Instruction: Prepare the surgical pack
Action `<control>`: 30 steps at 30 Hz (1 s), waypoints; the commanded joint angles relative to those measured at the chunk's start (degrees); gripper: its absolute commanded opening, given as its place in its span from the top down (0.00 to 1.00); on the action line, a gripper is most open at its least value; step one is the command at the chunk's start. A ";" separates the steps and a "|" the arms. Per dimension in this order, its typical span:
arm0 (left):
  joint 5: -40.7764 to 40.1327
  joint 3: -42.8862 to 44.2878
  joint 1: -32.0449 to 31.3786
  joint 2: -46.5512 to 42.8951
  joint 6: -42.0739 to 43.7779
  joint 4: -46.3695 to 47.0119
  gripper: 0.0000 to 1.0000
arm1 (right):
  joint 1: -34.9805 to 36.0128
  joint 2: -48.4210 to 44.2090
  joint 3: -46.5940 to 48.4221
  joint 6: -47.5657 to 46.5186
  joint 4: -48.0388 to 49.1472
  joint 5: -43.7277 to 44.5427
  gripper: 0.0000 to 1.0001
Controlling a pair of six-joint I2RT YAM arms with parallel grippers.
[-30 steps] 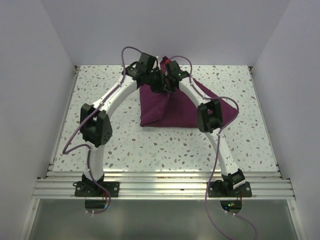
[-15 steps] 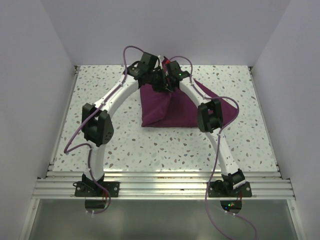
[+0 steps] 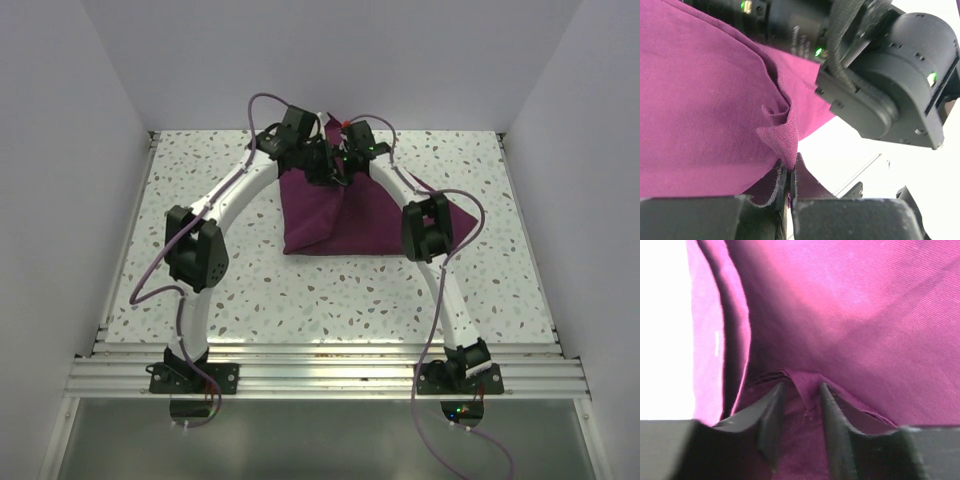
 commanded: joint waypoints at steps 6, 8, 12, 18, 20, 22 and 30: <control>5.66 4.00 -0.60 4.70 -1.03 1.54 1.00 | -4.91 -2.67 -0.58 7.42 0.46 -10.25 0.45; 6.28 4.53 -0.60 5.59 -1.29 1.18 1.00 | -6.06 -3.20 -0.58 10.50 2.23 -12.53 0.42; 7.34 4.98 -0.69 7.34 -1.64 1.71 1.00 | -9.13 -3.90 1.43 14.45 4.52 -14.30 0.35; 8.57 5.85 -1.13 9.10 -2.52 2.41 1.00 | -13.88 -6.80 0.56 14.99 4.17 -12.63 0.30; 8.57 5.85 -1.57 9.54 -2.61 2.41 1.00 | -14.94 -7.24 0.21 14.73 3.12 -12.10 0.29; 9.09 6.12 -2.01 10.42 -2.70 2.50 1.00 | -16.17 -7.68 0.21 13.85 1.63 -11.32 0.29; 10.85 7.61 -3.06 14.29 -3.32 2.50 1.00 | -17.75 -10.58 -1.90 10.86 -0.57 -9.73 0.28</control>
